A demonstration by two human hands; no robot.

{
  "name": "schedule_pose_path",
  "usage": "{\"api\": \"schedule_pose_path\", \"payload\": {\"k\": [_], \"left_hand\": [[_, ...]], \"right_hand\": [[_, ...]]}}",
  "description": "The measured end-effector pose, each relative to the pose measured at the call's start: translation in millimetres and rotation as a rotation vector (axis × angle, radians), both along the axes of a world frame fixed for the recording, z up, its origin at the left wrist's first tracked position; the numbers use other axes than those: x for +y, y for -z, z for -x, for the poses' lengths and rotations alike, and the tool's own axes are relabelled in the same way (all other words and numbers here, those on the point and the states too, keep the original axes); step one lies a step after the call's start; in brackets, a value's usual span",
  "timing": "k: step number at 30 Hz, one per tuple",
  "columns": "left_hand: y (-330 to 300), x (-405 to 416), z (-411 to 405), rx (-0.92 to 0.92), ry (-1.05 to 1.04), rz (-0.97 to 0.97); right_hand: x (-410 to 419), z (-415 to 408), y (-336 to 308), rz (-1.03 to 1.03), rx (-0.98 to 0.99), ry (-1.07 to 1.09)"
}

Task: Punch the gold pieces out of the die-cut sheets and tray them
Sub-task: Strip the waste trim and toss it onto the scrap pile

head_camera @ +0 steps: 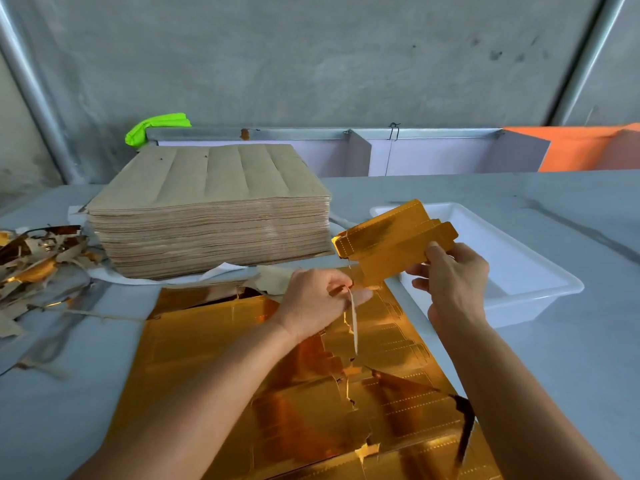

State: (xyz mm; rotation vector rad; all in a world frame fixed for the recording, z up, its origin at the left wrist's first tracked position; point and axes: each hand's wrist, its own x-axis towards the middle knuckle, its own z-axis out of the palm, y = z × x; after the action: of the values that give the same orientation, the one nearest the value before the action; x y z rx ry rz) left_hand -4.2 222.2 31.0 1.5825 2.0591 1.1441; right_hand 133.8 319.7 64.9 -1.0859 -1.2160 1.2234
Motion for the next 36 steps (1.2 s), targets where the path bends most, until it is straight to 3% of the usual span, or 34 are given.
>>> {"api": "schedule_pose_path", "payload": {"k": [6,8,12,18,22,26,31,36], "left_hand": [[12,-6,5,0.148,-0.114,0.033],[14,-11,5,0.316,-0.089,0.034],[12,-13,-6,0.828,-0.001,-0.12],[19,-32,16,0.806,-0.1,0.031],[11,-37,13,0.972,-0.069,0.043],[1,-36,-12,1.171,-0.01,-0.062],[26,-48,-20,1.03,0.09,-0.045],[41,-69,-12,0.947,0.223,-0.029]], "right_hand": [[18,-16,-1,-0.005,-0.08,0.161],[24,-18,2,-0.13,-0.197,0.234],[22,-8,2,-0.403,-0.442,0.228],[58,-26,-30,-0.466,-0.509,0.403],[43,-11,-25,-0.68,-0.555,0.272],[13,25,-8,-1.085,-0.827,0.011],[-9,70,19,-1.442,-1.063,-0.434],[-24,98,42,-1.542,-1.188,-0.663]]}}
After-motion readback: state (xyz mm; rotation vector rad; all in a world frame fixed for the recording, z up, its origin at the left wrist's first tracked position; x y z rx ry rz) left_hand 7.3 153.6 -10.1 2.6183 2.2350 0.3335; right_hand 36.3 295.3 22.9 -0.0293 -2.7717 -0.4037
